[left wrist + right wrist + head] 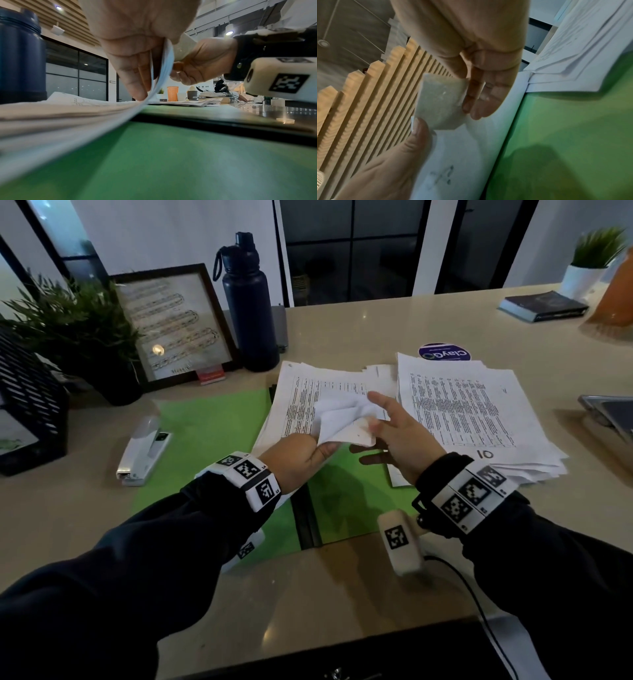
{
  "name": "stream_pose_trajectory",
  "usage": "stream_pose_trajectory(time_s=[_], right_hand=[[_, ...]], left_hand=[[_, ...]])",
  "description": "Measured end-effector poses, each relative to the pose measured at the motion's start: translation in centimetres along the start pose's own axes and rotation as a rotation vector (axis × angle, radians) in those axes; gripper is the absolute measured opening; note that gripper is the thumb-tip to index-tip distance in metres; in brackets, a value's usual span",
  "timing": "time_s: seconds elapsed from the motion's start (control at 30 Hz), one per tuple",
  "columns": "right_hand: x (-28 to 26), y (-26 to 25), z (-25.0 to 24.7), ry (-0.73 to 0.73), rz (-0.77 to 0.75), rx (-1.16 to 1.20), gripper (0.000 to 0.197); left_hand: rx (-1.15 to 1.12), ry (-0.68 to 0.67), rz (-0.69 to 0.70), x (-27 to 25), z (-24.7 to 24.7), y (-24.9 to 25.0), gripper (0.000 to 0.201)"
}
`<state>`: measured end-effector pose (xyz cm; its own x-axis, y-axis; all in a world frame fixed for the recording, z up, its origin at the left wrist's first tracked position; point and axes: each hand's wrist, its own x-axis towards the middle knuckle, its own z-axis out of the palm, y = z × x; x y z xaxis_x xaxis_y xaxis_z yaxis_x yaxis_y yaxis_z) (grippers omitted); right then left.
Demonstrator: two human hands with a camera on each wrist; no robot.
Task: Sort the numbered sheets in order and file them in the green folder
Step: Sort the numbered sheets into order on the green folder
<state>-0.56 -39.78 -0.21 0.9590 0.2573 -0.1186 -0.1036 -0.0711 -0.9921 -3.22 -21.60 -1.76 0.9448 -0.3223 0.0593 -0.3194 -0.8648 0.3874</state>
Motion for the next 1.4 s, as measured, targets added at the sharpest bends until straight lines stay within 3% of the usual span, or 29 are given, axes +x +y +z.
stream_pose_trajectory(time_s=[0.1,0.2,0.27,0.33,0.47,0.57,0.63,0.7,0.8,0.93,1.0,1.07,1.23,1.4], right_hand=[[-0.2,0.8,-0.2,-0.017,0.026,0.006,0.049],[-0.3,1.5,-0.5,-0.028,0.017,0.005,0.049],[-0.1,1.8,-0.5,-0.034,0.001,0.026,0.049],[0.1,2.0,-0.6,-0.039,-0.022,0.06,0.049],[0.5,2.1,-0.6,-0.11,-0.089,0.102,0.053],[1.1,2.1,-0.9,-0.187,-0.086,0.154,0.068],[1.5,2.1,-1.1,-0.248,-0.091,0.126,0.079],[1.8,2.1,-1.2,-0.306,-0.108,-0.007,0.083],[1.9,2.0,-1.7,-0.362,-0.081,-0.192,0.082],[1.7,2.2,-3.2,-0.318,0.022,-0.366,0.086],[1.6,2.5,-3.7,-0.274,0.078,-0.489,0.082],[1.5,2.7,-4.1,-0.275,0.126,-0.568,0.067],[1.5,3.3,-4.0,-0.305,0.14,-0.581,0.038],[1.5,2.8,-2.8,-0.271,0.103,-0.3,0.027]], left_hand=[[-0.085,0.014,0.004,-0.2,0.1,-0.1,0.123],[-0.11,0.022,-0.013,-0.5,-0.1,0.8,0.081],[-0.134,0.006,-0.066,-0.6,-0.2,1.3,0.064],[-0.166,-0.02,-0.089,-0.7,-0.2,1.3,0.069],[-0.258,-0.024,-0.027,-0.7,-0.1,0.9,0.104],[-0.272,-0.028,-0.048,-0.8,-0.4,1.1,0.118],[-0.261,-0.025,-0.067,-0.5,-0.1,0.8,0.117],[-0.236,-0.034,-0.087,-0.2,0.2,0.5,0.1],[-0.208,0.049,-0.18,-0.2,0.2,0.7,0.073],[-0.151,0.342,-0.3,-0.2,-1.2,1.1,0.043],[-0.131,0.482,-0.349,-0.3,-1.7,1.4,0.045],[-0.102,0.508,-0.372,-0.3,-1.8,1.4,0.05],[-0.161,0.412,-0.267,-0.4,-1.8,1.6,0.05],[-0.207,-0.005,-0.261,-0.6,-1.0,2.0,0.045]])
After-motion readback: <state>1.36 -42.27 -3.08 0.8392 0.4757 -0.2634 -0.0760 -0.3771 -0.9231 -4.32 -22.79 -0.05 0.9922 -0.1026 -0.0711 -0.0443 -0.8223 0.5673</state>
